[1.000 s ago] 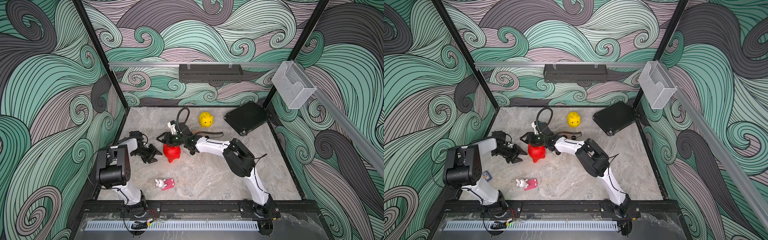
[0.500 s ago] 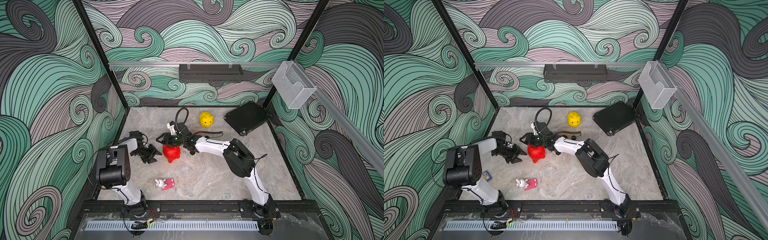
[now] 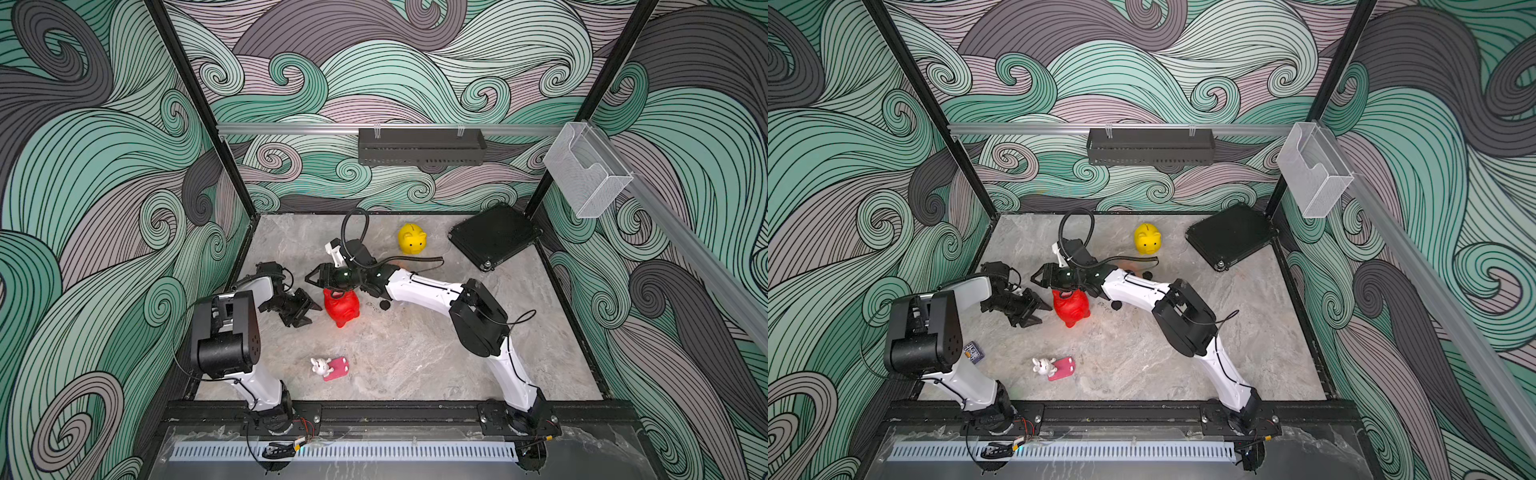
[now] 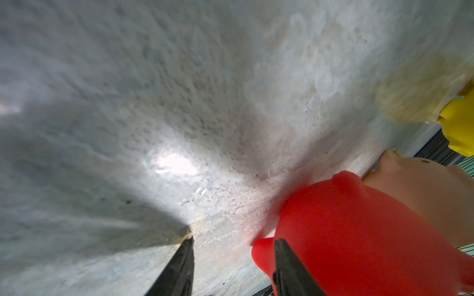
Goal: Close piggy banks
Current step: Turn over the piggy bank at the center of the board, then adjust the piggy bank at the center of the board.
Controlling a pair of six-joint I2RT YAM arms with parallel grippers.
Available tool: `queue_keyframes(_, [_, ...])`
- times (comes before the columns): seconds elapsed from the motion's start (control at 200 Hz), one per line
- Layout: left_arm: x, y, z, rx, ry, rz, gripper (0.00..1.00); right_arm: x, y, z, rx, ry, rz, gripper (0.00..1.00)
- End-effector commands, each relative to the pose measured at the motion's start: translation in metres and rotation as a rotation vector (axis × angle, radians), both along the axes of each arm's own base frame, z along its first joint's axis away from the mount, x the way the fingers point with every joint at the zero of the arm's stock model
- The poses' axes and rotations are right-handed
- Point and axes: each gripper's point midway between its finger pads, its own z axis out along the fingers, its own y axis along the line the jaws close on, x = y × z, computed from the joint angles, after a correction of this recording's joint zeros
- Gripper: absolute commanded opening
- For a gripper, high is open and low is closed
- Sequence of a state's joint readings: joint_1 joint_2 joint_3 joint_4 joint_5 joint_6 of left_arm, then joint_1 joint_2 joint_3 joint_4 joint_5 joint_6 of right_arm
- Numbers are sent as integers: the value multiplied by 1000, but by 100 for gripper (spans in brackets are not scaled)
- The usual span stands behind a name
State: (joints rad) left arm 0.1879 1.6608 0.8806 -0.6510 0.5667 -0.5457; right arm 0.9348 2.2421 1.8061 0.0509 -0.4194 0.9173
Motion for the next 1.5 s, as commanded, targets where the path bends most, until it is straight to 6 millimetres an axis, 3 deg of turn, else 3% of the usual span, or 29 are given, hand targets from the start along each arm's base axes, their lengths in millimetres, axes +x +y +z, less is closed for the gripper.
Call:
queue_keyframes(0.0, [9,9,20,25,-46,15,51,-5,-13,42,-37,-91,29,59])
queue_keyframes(0.185, [24,19,47,78,-118,37,46,-14,-49,67,-172,-175,44,62])
queue_keyframes(0.35, [48,20,75,64,-236,101,46,-26,-105,64,-344,-161,20,64])
queue_keyframes(0.5, [70,11,91,-5,-267,69,49,-53,-147,50,-451,-108,39,68])
queue_keyframes(0.695, [78,4,90,-26,-238,-14,52,-83,-176,27,-521,-41,75,68])
queue_keyframes(0.826, [74,-2,84,-33,-215,-57,53,-85,-179,14,-557,-50,100,69])
queue_keyframes(1.146, [70,-11,74,-48,-189,-98,53,-96,-148,-20,-623,-79,218,69])
queue_keyframes(1.496, [76,-17,75,-68,-203,-104,54,-82,-121,-50,-676,-93,217,71])
